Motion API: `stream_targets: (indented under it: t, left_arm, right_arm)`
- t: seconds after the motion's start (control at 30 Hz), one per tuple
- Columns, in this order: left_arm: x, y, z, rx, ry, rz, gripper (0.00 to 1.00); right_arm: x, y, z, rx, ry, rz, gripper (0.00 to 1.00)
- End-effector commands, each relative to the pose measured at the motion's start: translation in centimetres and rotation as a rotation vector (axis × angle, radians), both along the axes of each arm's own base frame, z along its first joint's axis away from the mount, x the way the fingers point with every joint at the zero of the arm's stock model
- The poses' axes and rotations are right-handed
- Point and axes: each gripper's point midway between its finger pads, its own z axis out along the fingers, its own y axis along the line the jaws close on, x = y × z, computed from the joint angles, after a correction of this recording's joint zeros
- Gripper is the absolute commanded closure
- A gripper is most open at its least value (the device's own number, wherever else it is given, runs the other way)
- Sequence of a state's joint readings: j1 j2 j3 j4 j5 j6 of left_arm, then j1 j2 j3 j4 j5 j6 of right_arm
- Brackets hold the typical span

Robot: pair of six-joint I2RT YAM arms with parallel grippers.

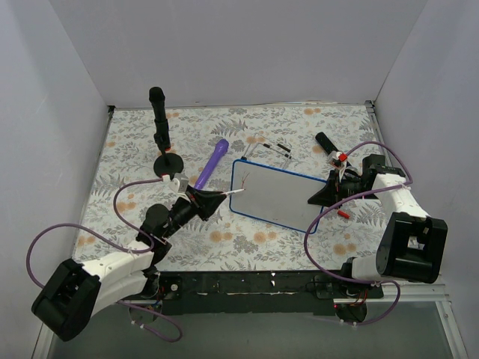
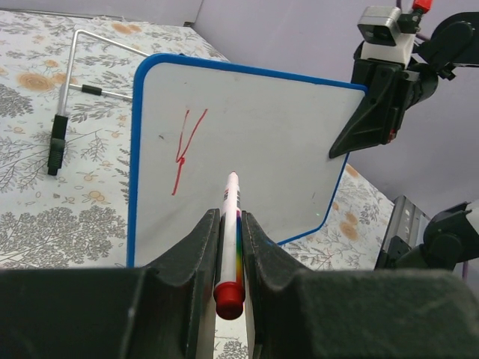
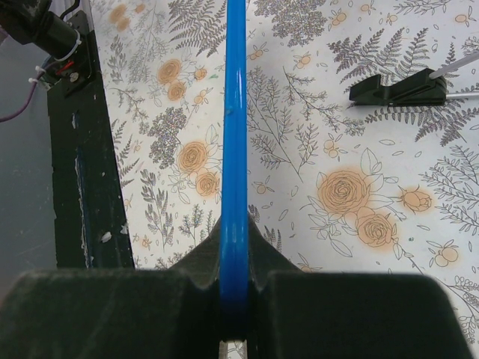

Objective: Write a sentence on the whiteboard

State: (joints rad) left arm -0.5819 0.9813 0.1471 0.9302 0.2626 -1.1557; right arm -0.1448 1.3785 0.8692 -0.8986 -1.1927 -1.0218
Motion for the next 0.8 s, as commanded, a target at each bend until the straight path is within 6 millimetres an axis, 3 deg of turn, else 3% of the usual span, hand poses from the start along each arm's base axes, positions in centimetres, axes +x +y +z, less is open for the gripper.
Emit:
stream_targets:
  t: [0.0,0.77]
  left_arm:
    - [-0.82,-0.48,1.73,-0.006,-0.033,-0.021,1.0]
    - [-1.2,-0.72,1.25,0.011,-0.03,-0.002,1.0]
  right_arm:
    - [-0.04,-0.11,0.22,-0.02,-0.049,0.008,0.99]
    - [-0.19,-0.03,0.1,-0.013,-0.052,0.019,0.99]
